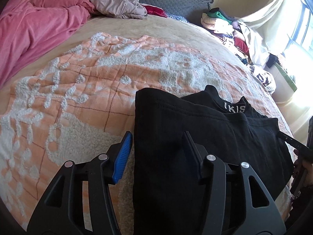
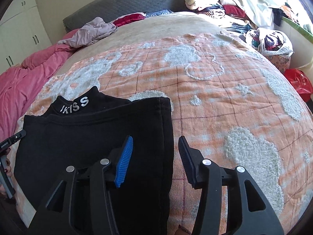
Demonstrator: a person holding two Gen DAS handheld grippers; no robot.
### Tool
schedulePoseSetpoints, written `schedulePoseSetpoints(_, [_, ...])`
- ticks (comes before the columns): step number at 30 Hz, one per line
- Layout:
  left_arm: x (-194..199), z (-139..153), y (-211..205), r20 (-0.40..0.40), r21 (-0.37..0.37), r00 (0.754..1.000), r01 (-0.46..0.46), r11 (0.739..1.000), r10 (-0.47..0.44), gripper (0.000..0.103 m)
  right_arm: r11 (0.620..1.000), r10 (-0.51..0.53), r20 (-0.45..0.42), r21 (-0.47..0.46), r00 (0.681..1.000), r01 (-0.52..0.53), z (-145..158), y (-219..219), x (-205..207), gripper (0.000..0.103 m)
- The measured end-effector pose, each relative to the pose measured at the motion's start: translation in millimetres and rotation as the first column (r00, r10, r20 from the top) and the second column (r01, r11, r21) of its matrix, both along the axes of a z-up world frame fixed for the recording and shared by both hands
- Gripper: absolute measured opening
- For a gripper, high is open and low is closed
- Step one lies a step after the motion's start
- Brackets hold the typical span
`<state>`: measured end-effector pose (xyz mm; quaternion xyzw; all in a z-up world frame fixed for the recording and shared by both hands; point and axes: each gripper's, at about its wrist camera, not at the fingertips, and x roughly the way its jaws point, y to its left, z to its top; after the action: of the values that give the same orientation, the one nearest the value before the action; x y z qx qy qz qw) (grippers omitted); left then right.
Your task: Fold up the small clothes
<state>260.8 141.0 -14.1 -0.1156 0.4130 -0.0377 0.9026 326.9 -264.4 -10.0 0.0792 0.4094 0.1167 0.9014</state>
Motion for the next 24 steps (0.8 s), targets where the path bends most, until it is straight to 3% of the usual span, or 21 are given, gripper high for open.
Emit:
schedulePoseSetpoints(1, [0.6, -1.7, 0.2, -0.005, -0.005, 1.0, -0.001, 1.0, 0.001, 0.026, 1.0, 0.003, -0.002, 0.007, 1.0, -0.003, -1.2, -0.1, 0.4, 0.043])
schedulePoseSetpoints(3, [0.8, -3.0, -0.5, -0.003, -0.002, 1.0, -0.005, 1.0, 0.005, 0.01, 0.999, 0.016, 0.005, 0.035, 1.0, -0.016, -0.6, 1.3, -1.4, 0.02])
schedulePoseSetpoints(6, [-3.1, 3.7, -5.6, 0.024, 0.042, 1.0, -0.003, 0.999, 0.002, 0.004, 1.0, 0.02, 0.042, -0.006, 0.999, -0.02, 8.0, 7.6, -7.4, 0.008])
schedulePoseSetpoints(9, [-8.6, 21.1, -4.9, 0.07, 0.046, 0.998, -0.001, 0.999, -0.002, 0.003, 0.999, 0.023, 0.089, -0.026, 0.996, -0.021, 19.2, 7.7, -17.0, 0.007])
schedulePoseSetpoints(15, [-17.8, 53.0, 0.2, 0.16, 0.036, 0.987, -0.006, 0.999, 0.0, 0.002, 1.0, -0.001, 0.188, 0.023, 0.982, -0.003, 43.4, -2.2, -22.6, 0.007])
schedulePoseSetpoints(24, [0.3, 29.6, 2.5, 0.117, 0.052, 0.993, -0.034, 0.998, 0.028, 0.002, 0.999, -0.047, 0.13, -0.013, 0.99, 0.049, 22.0, -1.7, 0.3, 0.007])
